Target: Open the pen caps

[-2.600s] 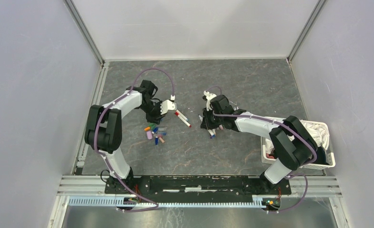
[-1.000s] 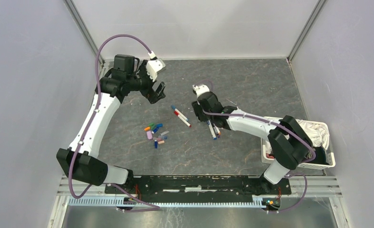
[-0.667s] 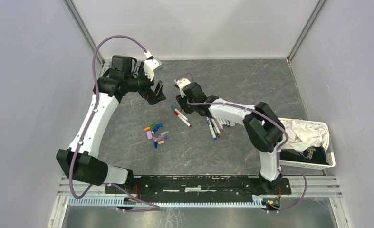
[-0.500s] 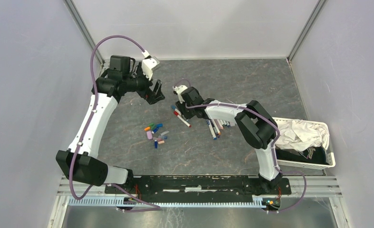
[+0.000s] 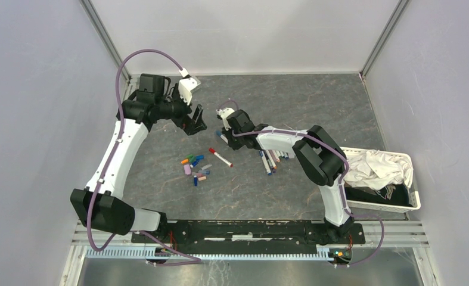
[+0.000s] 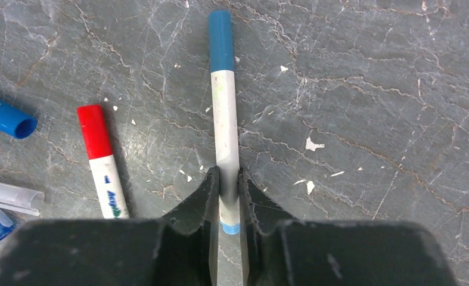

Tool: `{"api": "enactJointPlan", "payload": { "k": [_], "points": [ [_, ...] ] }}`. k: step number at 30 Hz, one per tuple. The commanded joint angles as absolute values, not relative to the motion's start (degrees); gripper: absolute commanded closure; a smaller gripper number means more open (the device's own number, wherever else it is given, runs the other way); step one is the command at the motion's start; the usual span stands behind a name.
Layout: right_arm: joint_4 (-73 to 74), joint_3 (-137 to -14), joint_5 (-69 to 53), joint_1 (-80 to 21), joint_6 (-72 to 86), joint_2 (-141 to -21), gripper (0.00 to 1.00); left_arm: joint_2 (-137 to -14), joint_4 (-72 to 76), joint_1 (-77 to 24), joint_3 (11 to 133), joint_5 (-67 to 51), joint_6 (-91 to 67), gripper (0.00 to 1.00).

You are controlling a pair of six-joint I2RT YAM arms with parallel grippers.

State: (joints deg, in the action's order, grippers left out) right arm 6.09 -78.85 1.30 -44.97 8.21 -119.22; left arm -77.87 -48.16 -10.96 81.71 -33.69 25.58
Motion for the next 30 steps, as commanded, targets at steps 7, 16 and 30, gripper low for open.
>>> {"api": "enactJointPlan", "payload": {
  "k": [7, 16, 30],
  "points": [
    [3.3, -74.5, -11.4, -41.8, 8.0, -112.5, 1.0, -76.1, -54.0, -10.7, 75.5, -41.6, 42.6, 0.02],
    [4.7, -65.2, -34.6, -41.0, 11.5, -100.2, 1.0, -76.5, -62.7, -11.5, 68.5, -45.0, 70.4, 0.01],
    [-3.3, -59.4, -55.3, -41.2, 19.7, -99.3, 1.0, -78.1, -63.5, -19.7, 63.7, -40.3, 76.1, 0.25]
  ]
}}
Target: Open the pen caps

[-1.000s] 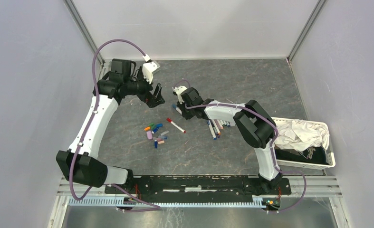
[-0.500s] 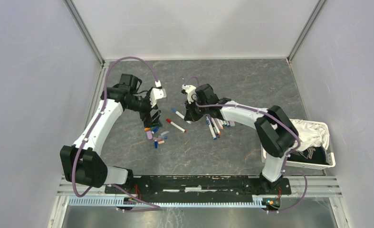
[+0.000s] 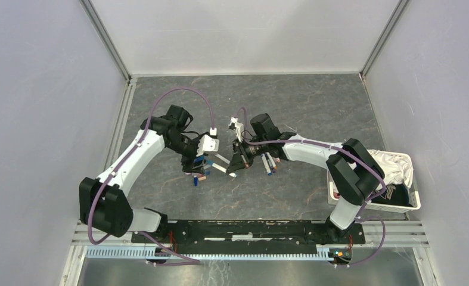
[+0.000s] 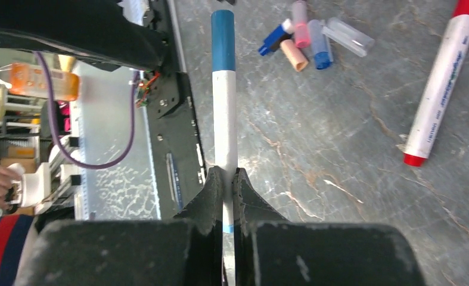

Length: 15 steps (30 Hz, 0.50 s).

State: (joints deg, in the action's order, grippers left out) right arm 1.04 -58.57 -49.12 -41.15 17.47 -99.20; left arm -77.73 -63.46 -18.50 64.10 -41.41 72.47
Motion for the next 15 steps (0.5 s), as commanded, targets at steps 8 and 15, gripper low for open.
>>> {"api": "enactJointPlan", "payload": {
  "k": [8, 15],
  "points": [
    [-6.9, -58.9, -57.0, -41.4, 22.8, -99.5, 1.0, -79.2, -61.6, -21.5, 63.2, -38.5, 75.0, 0.4],
    [-7.6, -59.9, -57.7, -42.0, 24.1, -100.6, 0.94, -79.1, -61.3, -23.3, 62.8, -38.1, 74.8, 0.7]
  ]
}}
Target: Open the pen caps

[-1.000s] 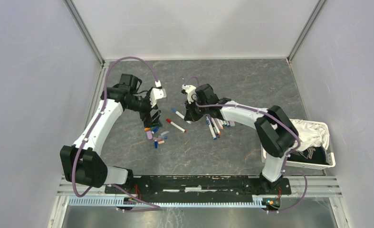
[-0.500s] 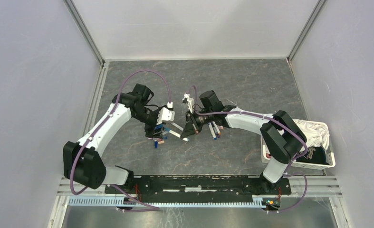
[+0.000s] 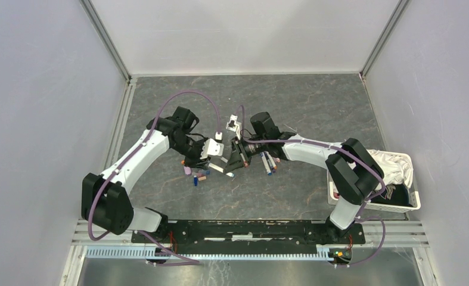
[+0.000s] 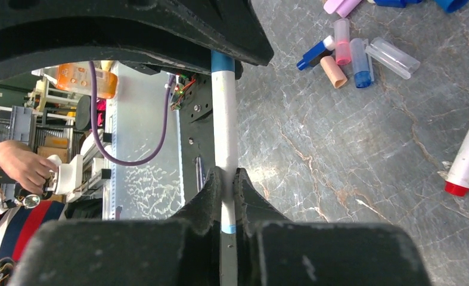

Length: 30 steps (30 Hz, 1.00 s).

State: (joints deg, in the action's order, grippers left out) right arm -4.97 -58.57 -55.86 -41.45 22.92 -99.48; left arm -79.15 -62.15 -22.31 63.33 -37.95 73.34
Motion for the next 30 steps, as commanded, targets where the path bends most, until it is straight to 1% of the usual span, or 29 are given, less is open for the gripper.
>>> {"api": "enactJointPlan", "payload": {
  "k": [1, 2, 3, 4, 7, 10, 12, 13, 16, 18, 19, 23, 30],
  "points": [
    [-7.6, -59.8, -57.7, -42.2, 24.1, -100.8, 0.91, -79.1, -61.4, -23.6, 62.8, -37.7, 75.0, 0.77],
    [-7.6, -59.9, -57.7, -42.3, 24.2, -101.1, 0.85, -79.1, -61.7, -23.9, 62.9, -37.3, 75.2, 0.84],
    [-7.6, -60.1, -57.6, -42.4, 24.5, -101.5, 0.77, -79.2, -62.0, -24.1, 63.0, -36.9, 75.4, 0.94],
    [-7.6, -60.4, -57.3, -42.7, 24.9, -102.1, 0.7, -79.3, -62.2, -24.4, 63.1, -36.8, 75.3, 0.97],
    [-7.6, -62.9, -57.5, -44.0, 26.2, -105.0, 0.6, -79.3, -62.7, -24.9, 63.4, -36.9, 75.3, 0.98],
    [-8.5, -65.4, -57.1, -44.9, 28.0, -107.4, 0.59, -79.4, -62.8, -25.2, 63.8, -37.2, 74.9, 0.98],
    [-10.2, -66.3, -56.9, -45.0, 29.9, -108.5, 0.63, -79.4, -63.3, -25.3, 63.9, -37.2, 75.2, 0.98],
    [-10.8, -66.4, -56.7, -44.9, 30.6, -108.8, 0.68, -79.4, -63.5, -25.2, 63.9, -37.0, 75.5, 0.98],
    [-10.7, -66.3, -56.0, -44.8, 30.7, -108.9, 0.87, -79.2, -63.9, -25.3, 63.5, -35.9, 76.0, 0.98],
    [-10.7, -65.1, -55.9, -44.7, 30.3, -108.4, 0.98, -79.0, -63.4, -25.2, 62.7, -35.3, 76.3, 0.98],
    [-10.7, -64.2, -55.6, -44.5, 30.1, -107.8, 1.0, -79.0, -63.1, -25.0, 62.3, -34.8, 76.2, 0.98],
    [-8.3, -59.3, -54.9, -44.0, 26.7, -105.0, 1.0, -79.8, -61.9, -22.1, 62.6, -33.5, 77.0, 0.98],
    [-5.6, -50.1, -52.9, -41.7, 22.4, -99.5, 1.0, -84.6, -64.4, -11.8, 69.7, -32.7, 82.5, 0.98]
  ]
}}
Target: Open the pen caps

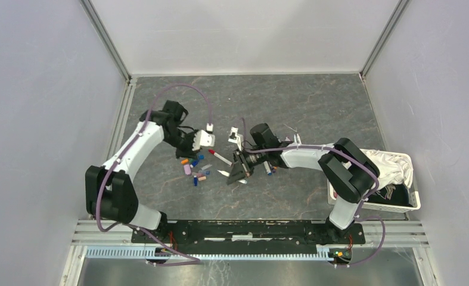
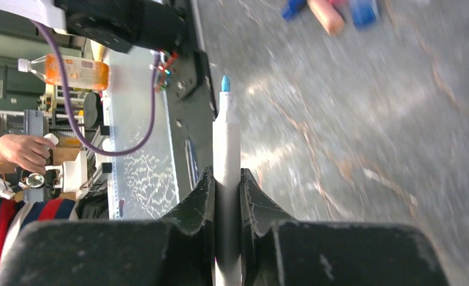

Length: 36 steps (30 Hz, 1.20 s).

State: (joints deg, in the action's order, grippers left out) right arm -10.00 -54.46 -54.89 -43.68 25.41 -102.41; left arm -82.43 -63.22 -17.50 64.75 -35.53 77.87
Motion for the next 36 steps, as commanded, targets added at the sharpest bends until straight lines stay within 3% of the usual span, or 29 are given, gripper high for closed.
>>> {"api": "enactJointPlan", "payload": {
  "k": [1, 6, 11, 17, 22, 30, 36],
  "points": [
    [-5.3, -49.4, -52.7, -41.3, 22.0, -99.1, 1.0, -85.2, -64.3, -11.0, 69.9, -32.6, 82.6, 0.98],
    [-1.0, -49.5, -47.0, -39.2, 18.7, -97.6, 1.0, -85.9, -59.1, -10.5, 66.6, -34.5, 79.9, 0.98],
    [3.5, -51.4, -27.5, -38.3, 17.7, -95.4, 1.0, -87.7, -50.0, -11.4, 62.1, -35.4, 72.4, 0.98],
    [0.7, -49.2, -9.5, -38.8, 21.1, -94.7, 1.0, -91.7, -43.7, -13.9, 59.4, -33.7, 66.7, 0.9],
    [1.5, -50.2, -1.4, -40.9, 21.6, -97.0, 0.91, -93.7, -41.2, -15.0, 58.5, -32.5, 64.2, 0.85],
    [3.2, -51.2, 4.9, -43.2, 21.8, -98.5, 0.67, -93.4, -41.5, -15.3, 57.2, -31.8, 63.9, 0.68],
    [4.7, -52.3, 8.0, -43.8, 20.6, -96.2, 0.63, -92.7, -44.0, -15.3, 58.5, -33.8, 64.6, 0.59]
  ]
}}
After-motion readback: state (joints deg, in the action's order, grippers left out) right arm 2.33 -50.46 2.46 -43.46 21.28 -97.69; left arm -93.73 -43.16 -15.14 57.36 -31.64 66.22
